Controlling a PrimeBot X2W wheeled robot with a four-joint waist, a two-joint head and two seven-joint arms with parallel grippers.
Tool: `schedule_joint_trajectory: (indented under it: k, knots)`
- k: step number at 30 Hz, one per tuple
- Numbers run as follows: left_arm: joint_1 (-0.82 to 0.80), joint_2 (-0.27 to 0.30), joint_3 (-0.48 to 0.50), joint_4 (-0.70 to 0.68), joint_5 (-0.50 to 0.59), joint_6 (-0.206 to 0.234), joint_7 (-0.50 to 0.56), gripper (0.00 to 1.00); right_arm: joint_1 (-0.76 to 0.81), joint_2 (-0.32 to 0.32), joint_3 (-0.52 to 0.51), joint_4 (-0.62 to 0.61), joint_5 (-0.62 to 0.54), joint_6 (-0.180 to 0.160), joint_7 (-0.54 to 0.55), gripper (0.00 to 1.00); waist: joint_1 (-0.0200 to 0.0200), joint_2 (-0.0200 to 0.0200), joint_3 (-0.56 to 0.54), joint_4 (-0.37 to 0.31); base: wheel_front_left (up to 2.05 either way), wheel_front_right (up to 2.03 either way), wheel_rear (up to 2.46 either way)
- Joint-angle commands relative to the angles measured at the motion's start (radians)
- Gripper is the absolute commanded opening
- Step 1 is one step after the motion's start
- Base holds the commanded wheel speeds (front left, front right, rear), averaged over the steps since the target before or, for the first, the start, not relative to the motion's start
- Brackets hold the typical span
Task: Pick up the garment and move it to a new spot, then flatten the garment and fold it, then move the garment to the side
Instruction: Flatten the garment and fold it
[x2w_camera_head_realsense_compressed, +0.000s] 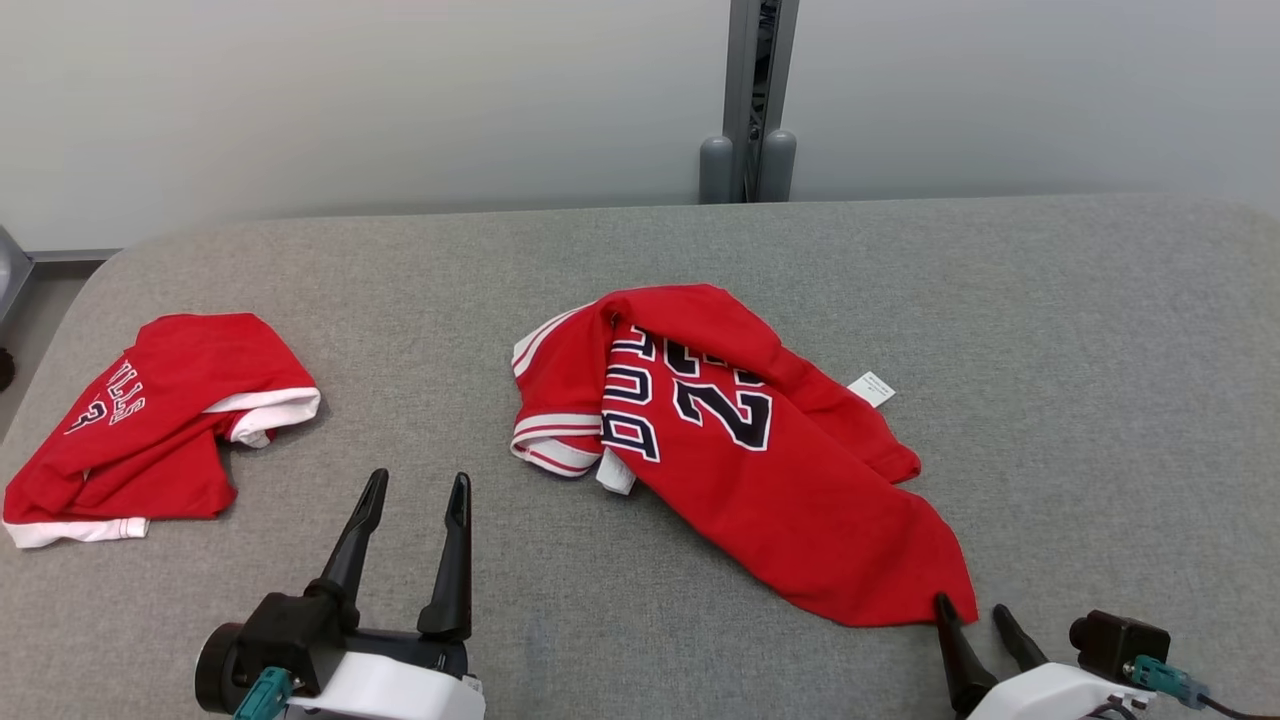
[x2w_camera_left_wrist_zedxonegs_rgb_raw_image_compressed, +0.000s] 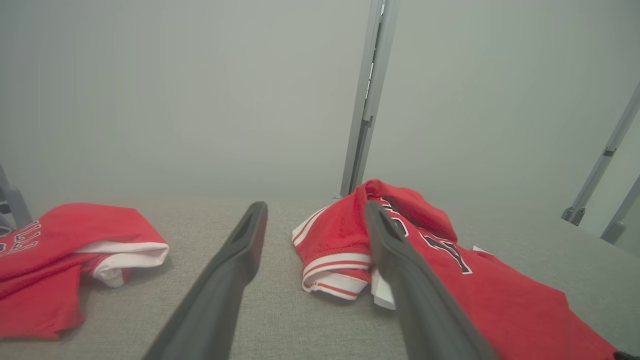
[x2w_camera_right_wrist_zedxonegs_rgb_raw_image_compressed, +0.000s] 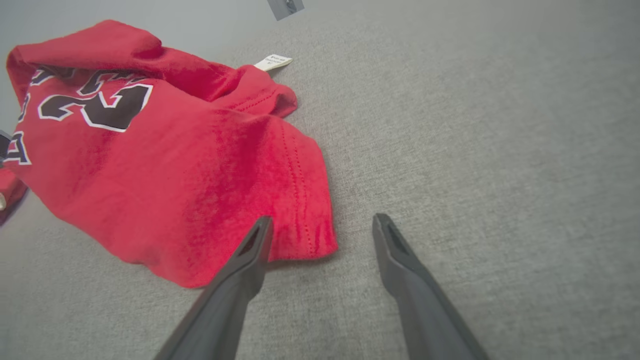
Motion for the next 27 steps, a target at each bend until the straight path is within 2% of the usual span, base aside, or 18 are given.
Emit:
schedule_joint_trajectory:
  k: [1,8,9,10,12,18,27]
  knots:
    - [-0.019,0.003,0.001,0.001,0.006,-0.004,-0.001,1.00,-0.017,-0.003,0.015,0.017,0.052,0.000,0.008,1.00,0.0001,-0.0001,0.005,0.005,0.00,0.00,0.00]
    - [-0.025,0.003,-0.002,0.001,0.012,-0.010,-0.001,1.00,-0.040,-0.010,0.063,0.052,0.162,0.000,0.017,1.00,0.0001,-0.0001,0.014,0.017,0.00,0.00,0.00]
    - [-0.026,0.003,-0.002,0.000,0.012,-0.008,-0.001,1.00,-0.044,-0.011,0.071,0.057,0.178,0.000,0.019,0.76,0.0001,-0.0001,0.016,0.019,0.00,0.00,0.00]
    - [-0.027,0.003,-0.002,0.000,0.013,-0.009,-0.001,1.00,-0.047,-0.014,0.079,0.062,0.191,0.000,0.019,0.43,0.0001,-0.0001,0.018,0.021,0.00,0.00,0.00]
    - [-0.028,0.003,-0.004,0.002,0.015,-0.008,-0.001,1.00,-0.055,-0.016,0.101,0.066,0.214,0.000,0.021,0.00,0.0001,-0.0001,0.020,0.023,0.00,0.00,0.00]
    - [-0.018,0.003,-0.003,0.008,0.012,-0.003,-0.001,1.00,-0.071,-0.047,0.150,0.063,0.264,0.000,0.004,0.00,0.0001,-0.0001,0.008,0.023,0.00,0.00,0.00]
    - [0.001,0.003,-0.007,0.010,-0.006,0.004,-0.001,1.00,-0.120,-0.119,0.142,0.045,0.235,0.000,-0.043,0.00,0.0001,-0.0001,-0.032,0.012,0.00,0.00,0.00]
